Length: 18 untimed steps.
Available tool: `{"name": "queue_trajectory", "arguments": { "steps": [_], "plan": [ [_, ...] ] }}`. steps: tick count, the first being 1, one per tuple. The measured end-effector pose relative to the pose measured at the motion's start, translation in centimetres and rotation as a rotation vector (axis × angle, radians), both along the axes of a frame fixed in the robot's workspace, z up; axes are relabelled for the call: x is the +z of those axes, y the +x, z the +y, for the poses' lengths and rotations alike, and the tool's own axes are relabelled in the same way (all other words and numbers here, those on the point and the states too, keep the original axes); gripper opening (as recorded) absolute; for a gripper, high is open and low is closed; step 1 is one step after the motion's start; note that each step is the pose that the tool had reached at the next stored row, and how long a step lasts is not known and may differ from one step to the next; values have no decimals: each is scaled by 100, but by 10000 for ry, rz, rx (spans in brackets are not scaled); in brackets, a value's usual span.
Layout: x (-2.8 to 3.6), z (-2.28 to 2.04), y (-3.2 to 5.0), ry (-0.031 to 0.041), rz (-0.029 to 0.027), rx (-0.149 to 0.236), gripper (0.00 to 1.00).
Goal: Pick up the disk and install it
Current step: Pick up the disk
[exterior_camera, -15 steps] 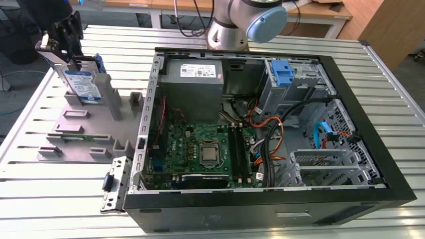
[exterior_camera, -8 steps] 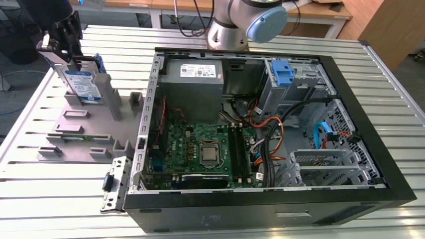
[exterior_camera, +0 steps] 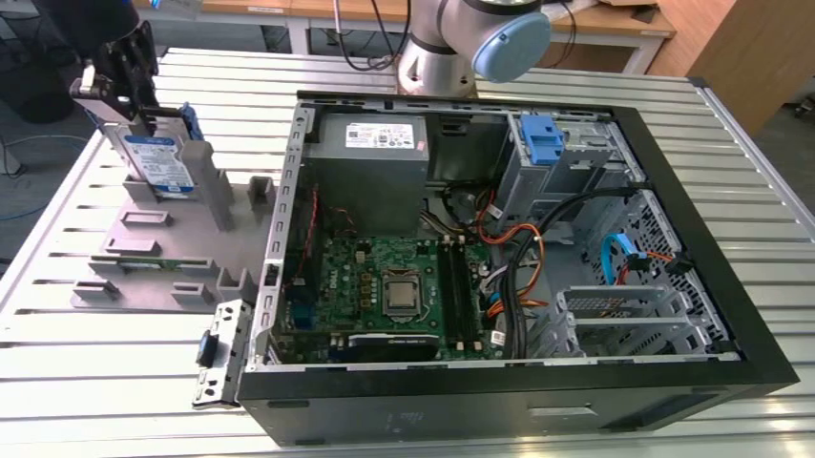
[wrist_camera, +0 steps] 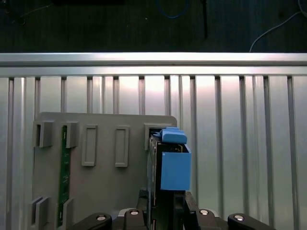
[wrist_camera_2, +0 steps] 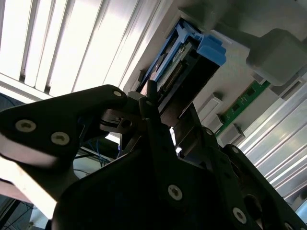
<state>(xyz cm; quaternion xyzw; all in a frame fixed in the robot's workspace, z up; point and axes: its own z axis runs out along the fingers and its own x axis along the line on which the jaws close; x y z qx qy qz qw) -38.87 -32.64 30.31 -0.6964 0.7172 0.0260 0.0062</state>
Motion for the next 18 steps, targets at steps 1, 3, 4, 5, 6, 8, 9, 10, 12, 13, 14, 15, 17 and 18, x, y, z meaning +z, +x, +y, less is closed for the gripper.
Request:
{"name": "queue_trajectory", "arguments": {
  "steps": [1,3,4,5,6,8,9,10,12,13,14,15,17,18],
  "plan": [
    [0,0,0,-22,0,0,40],
    [0,-1,0,-26,0,1,40],
    [0,-1,0,-26,0,1,40],
    [0,-1,0,-26,0,1,40],
    [0,-1,0,-27,-1,1,40],
    [-1,0,0,-27,-1,1,40],
    [-1,3,0,-26,-2,0,40],
    [-1,8,0,-26,-1,-1,40],
    [-2,16,0,-25,-1,0,40],
    [-3,20,0,-24,-1,1,40],
    [-4,27,0,-24,-1,0,40],
    [-4,36,0,-24,0,1,40],
    [-6,56,0,-23,-1,1,40],
    [-6,57,0,-23,-1,1,40]
  ]
}}
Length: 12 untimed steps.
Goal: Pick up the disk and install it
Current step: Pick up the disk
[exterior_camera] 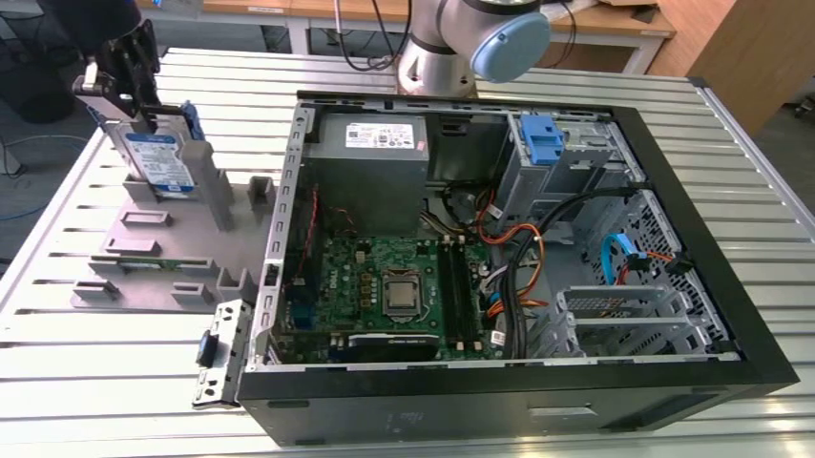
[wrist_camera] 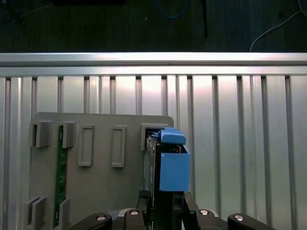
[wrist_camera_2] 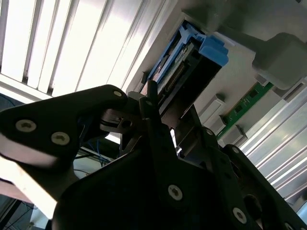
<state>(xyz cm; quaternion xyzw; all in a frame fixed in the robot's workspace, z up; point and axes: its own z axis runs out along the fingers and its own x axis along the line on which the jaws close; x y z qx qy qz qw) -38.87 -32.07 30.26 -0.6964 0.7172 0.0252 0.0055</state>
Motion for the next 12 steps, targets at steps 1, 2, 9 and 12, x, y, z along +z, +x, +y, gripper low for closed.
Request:
{"name": "queue_trajectory", "arguments": {
  "steps": [1,2,9,12],
  "plan": [
    [0,0,0,0,0,0,40],
    [0,-3,0,-1,1,1,40],
    [-4,-50,0,0,0,-2,40],
    [-7,-51,0,-1,1,0,40]
  ]
}}
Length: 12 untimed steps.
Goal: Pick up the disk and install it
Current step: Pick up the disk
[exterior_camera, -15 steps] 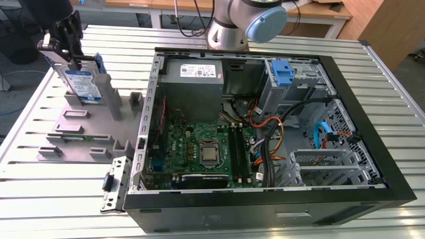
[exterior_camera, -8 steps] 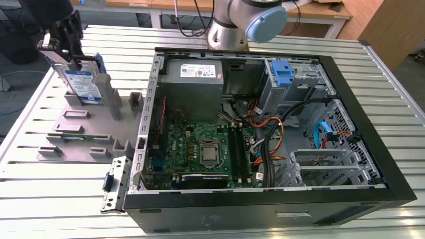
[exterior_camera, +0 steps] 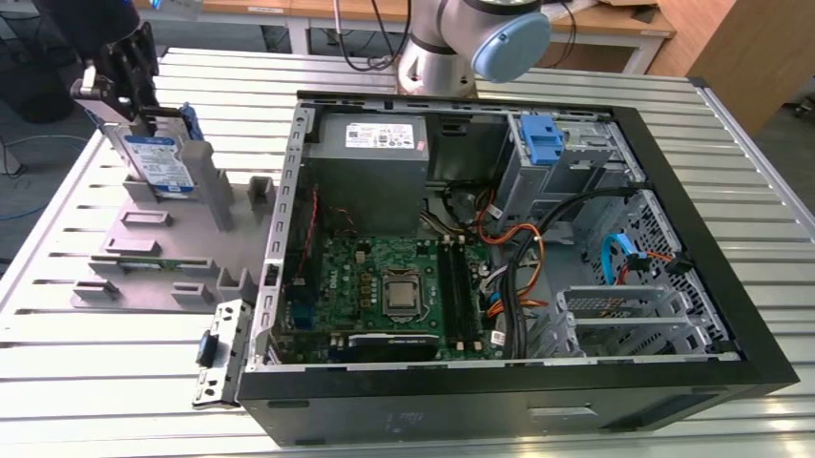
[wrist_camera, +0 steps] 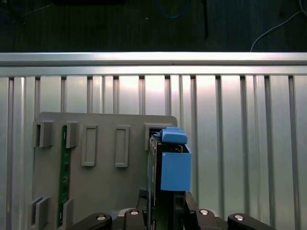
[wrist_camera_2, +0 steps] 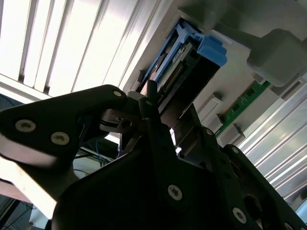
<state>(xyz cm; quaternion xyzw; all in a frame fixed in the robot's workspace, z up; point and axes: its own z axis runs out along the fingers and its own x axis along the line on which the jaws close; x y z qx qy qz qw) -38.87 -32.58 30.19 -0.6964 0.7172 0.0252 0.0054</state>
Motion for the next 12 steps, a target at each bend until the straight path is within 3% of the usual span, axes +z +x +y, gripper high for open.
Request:
{"name": "queue_trajectory", "arguments": {
  "steps": [12],
  "plan": [
    [-16,0,0,0,0,0,35]
  ]
}}
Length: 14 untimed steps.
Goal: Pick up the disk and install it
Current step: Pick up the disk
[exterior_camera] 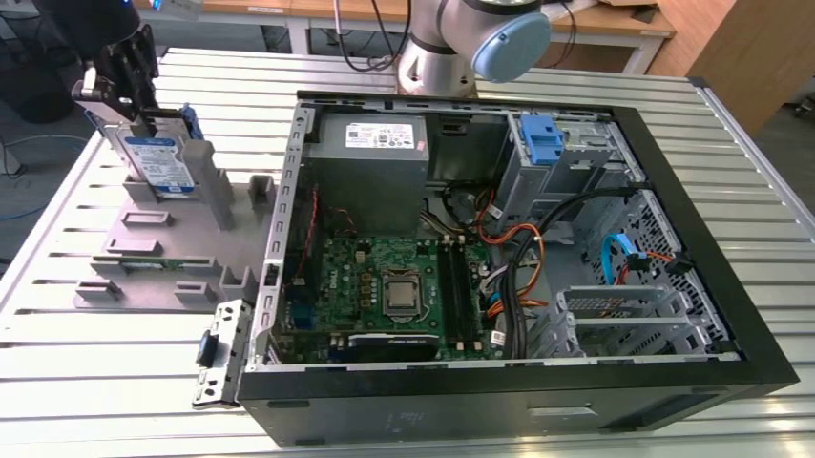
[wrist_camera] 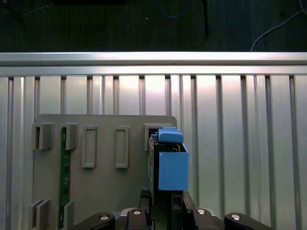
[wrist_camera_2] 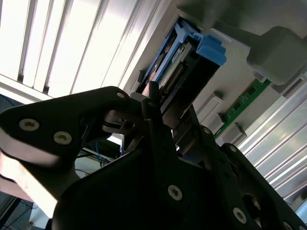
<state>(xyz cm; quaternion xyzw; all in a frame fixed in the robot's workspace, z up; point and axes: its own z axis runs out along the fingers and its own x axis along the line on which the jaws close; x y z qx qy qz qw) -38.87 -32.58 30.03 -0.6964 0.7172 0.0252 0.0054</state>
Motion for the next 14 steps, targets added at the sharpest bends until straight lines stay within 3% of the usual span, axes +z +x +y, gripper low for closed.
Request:
{"name": "queue_trajectory", "arguments": {
  "steps": [14],
  "plan": [
    [-3,0,0,0,0,0,35]
  ]
}}
